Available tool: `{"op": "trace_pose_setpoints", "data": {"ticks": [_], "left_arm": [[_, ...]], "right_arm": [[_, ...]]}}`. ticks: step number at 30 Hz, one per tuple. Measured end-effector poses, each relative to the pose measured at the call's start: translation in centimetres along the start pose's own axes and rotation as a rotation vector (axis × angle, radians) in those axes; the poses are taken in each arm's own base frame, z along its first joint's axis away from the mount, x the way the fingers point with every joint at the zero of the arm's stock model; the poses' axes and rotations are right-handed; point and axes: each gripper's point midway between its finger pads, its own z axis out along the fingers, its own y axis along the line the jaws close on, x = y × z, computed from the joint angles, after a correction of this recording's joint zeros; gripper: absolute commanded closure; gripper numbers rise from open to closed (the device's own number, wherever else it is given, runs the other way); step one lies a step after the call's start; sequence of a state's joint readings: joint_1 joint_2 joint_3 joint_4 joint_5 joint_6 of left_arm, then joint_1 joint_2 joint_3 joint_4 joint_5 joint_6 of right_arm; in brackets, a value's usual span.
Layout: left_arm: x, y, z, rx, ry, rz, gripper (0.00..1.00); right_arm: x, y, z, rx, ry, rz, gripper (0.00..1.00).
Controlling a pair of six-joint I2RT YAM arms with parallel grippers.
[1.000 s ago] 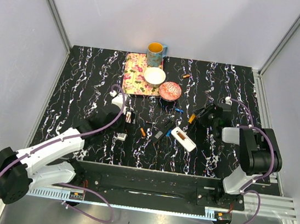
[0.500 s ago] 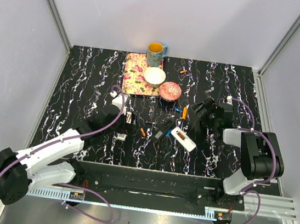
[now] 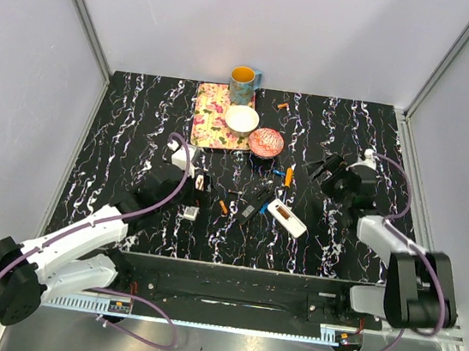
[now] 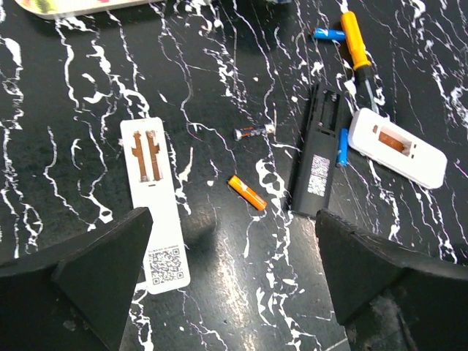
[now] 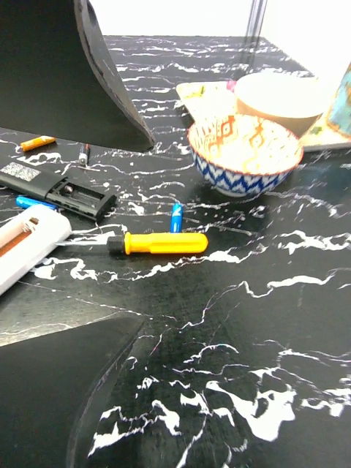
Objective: Unload the batteries from the remote control
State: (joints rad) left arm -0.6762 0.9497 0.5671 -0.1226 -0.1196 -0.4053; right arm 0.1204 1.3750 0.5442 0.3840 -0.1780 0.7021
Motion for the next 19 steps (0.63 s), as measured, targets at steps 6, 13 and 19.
{"op": "trace_pose_setpoints", "data": {"ticks": [6,13,19], "left_arm": [[-0.7,1.1,0.4,-0.062,-0.035,0.011,0.01],[-1.5,1.1,1.1,-0.071,-0.071,0.026,0.01],[-3.7,0.5,1.3,-0.047,-0.160,0.042,0.01]], "right_arm": [[-3.7,2.1,-4.8,-0.029,-0.173,-0.112,0.00],[-6.6,2.7,-9.4,-0.019,-0.361,-0.206,0.00],[-7.7,1.7,-10.1,0.042,-0.422,-0.280,0.00]]}}
